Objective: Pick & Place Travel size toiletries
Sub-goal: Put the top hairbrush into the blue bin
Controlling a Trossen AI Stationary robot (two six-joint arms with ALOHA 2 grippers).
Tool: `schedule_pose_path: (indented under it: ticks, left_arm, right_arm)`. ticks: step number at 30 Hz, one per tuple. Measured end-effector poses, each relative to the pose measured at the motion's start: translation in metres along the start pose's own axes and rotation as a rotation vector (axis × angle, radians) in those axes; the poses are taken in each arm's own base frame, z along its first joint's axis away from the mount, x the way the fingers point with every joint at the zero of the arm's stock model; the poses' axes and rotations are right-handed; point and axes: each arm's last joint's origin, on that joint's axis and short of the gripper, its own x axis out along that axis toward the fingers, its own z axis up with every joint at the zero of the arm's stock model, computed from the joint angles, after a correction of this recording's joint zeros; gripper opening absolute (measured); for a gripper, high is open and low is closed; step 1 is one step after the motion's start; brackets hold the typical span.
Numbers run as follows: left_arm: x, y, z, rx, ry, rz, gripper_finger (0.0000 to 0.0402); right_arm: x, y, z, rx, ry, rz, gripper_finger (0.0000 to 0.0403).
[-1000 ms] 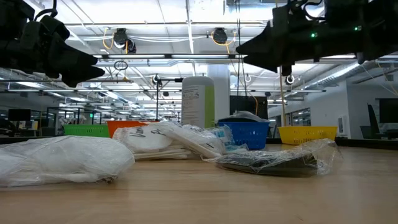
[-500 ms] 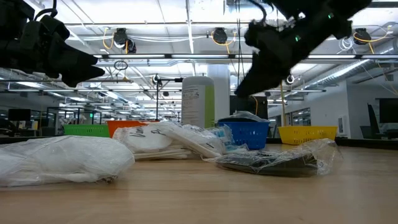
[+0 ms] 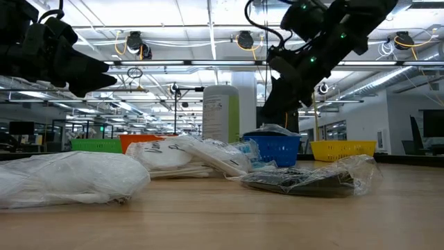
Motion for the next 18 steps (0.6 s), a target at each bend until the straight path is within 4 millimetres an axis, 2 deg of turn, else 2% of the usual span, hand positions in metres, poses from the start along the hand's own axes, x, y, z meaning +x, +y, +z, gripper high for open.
schedule_pose_path:
  ticks: [5,9,13,18]
  left_arm:
    - [0.0,0.0,0.0,0.0,0.0,0.0,0.0274]
    - [0.0,0.0,0.0,0.0,0.0,0.0,0.0274]
    - [0.0,0.0,0.0,0.0,0.0,0.0,0.0274]
    - [0.0,0.0,0.0,0.0,0.0,0.0,0.0274]
  right_arm:
    - [0.001,-0.001,0.001,-0.014,0.075,0.249,0.0103]
    - [0.0,0.002,0.0,-0.011,0.088,0.311,0.0093]
    - [0.001,-0.002,-0.007,0.021,0.166,0.267,0.0083]
    - [0.005,-0.009,-0.014,0.005,0.189,0.089,0.0071]
